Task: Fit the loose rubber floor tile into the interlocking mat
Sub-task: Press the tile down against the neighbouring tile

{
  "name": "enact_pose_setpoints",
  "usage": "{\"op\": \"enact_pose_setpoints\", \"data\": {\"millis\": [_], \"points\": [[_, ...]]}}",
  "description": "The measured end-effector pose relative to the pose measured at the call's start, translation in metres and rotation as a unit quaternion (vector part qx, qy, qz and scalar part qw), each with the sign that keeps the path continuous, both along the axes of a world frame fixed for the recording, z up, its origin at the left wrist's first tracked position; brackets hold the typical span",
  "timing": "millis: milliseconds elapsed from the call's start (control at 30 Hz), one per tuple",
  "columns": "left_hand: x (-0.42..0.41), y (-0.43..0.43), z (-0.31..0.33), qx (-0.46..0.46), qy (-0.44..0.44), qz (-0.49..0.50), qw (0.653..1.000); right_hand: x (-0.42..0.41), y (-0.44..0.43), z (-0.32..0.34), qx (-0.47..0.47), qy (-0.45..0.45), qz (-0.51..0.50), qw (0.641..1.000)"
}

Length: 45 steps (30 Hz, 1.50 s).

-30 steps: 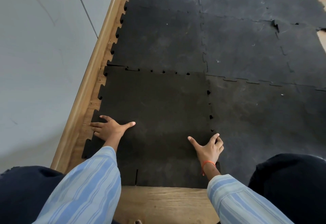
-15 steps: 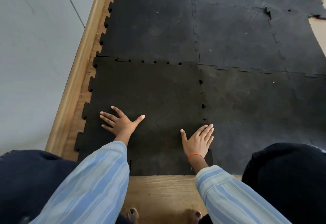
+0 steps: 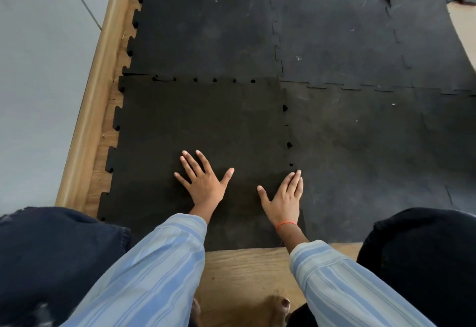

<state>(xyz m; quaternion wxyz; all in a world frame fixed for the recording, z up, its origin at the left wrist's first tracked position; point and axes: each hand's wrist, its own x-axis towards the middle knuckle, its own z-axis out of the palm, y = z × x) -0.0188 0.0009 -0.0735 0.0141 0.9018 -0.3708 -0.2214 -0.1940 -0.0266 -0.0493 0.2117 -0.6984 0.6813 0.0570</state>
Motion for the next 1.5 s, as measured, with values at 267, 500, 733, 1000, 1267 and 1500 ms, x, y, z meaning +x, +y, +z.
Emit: {"op": "enact_pose_setpoints", "data": {"millis": [267,500,733,1000,1267,1500], "points": [[0.002,0.001,-0.006,0.000,-0.019,0.003,1.000,0.002,-0.003,0.003,-0.007,-0.077,-0.036,0.996],[0.003,0.002,-0.008,-0.002,-0.026,0.000,1.000,0.005,-0.002,0.006,0.000,-0.108,-0.062,0.992],[0.002,0.004,-0.011,-0.006,-0.030,0.001,1.000,0.003,-0.004,0.013,0.016,-0.139,-0.074,0.987],[-0.004,0.004,-0.011,-0.018,-0.022,0.007,1.000,0.004,-0.008,0.016,0.024,-0.158,-0.085,0.983],[-0.003,0.004,-0.009,-0.032,-0.026,0.007,0.999,0.003,-0.009,0.015,0.049,-0.184,-0.093,0.977],[-0.003,0.001,-0.006,-0.005,-0.019,0.005,1.000,0.012,-0.002,0.008,0.042,-0.121,-0.060,0.990]]}}
